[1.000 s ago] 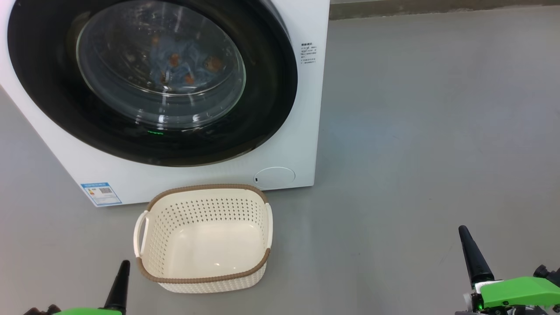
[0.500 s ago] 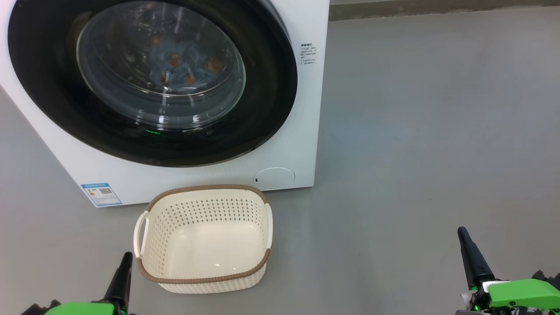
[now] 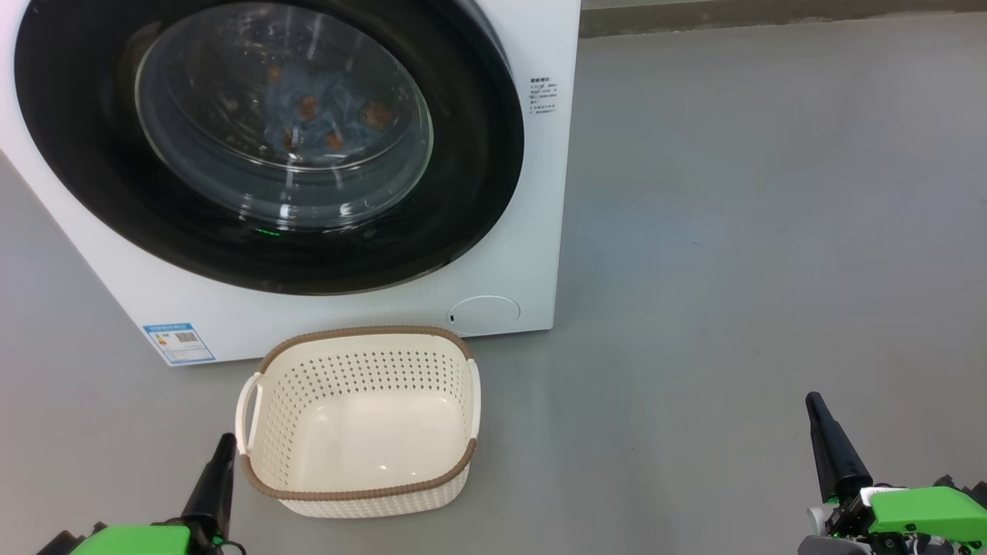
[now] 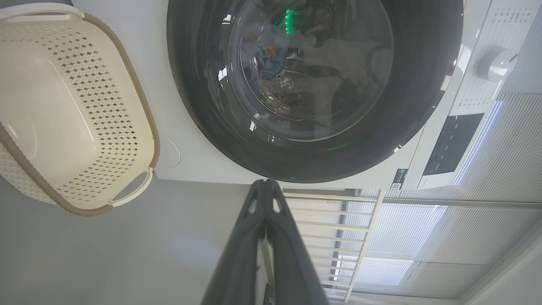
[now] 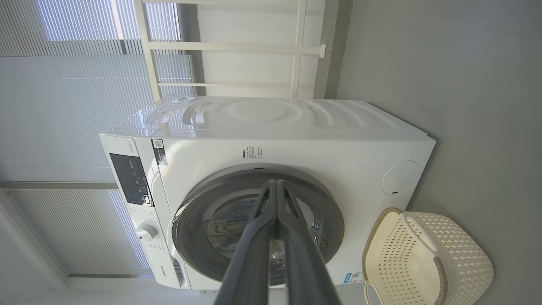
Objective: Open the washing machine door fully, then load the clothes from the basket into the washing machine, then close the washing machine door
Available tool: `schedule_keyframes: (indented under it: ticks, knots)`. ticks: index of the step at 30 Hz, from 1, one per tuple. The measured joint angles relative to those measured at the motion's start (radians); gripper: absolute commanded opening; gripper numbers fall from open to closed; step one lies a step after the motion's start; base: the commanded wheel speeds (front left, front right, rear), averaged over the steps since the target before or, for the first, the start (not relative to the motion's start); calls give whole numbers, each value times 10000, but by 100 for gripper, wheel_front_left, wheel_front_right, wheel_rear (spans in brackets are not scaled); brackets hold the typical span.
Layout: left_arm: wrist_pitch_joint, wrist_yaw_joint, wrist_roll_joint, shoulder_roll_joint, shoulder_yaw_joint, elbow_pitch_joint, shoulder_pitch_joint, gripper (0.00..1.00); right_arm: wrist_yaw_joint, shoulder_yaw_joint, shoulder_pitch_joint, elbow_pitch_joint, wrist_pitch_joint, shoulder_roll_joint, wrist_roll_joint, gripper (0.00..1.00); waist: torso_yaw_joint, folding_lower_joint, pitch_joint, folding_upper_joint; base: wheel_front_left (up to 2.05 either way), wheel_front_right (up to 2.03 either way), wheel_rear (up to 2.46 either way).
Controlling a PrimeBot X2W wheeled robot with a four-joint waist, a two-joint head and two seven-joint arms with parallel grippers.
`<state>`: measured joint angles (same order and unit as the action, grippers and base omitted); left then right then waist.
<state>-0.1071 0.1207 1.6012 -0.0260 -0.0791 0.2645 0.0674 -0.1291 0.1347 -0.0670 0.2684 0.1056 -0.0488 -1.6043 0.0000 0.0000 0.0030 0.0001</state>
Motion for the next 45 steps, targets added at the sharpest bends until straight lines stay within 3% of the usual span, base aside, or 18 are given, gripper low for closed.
schedule_keyframes:
  ticks: [45]
  knots:
    - [0, 0, 2, -25, -2, 2, 0, 0, 0, 12, 0, 4, 0, 17, 0, 0, 0, 0, 0, 0, 0, 0, 0]
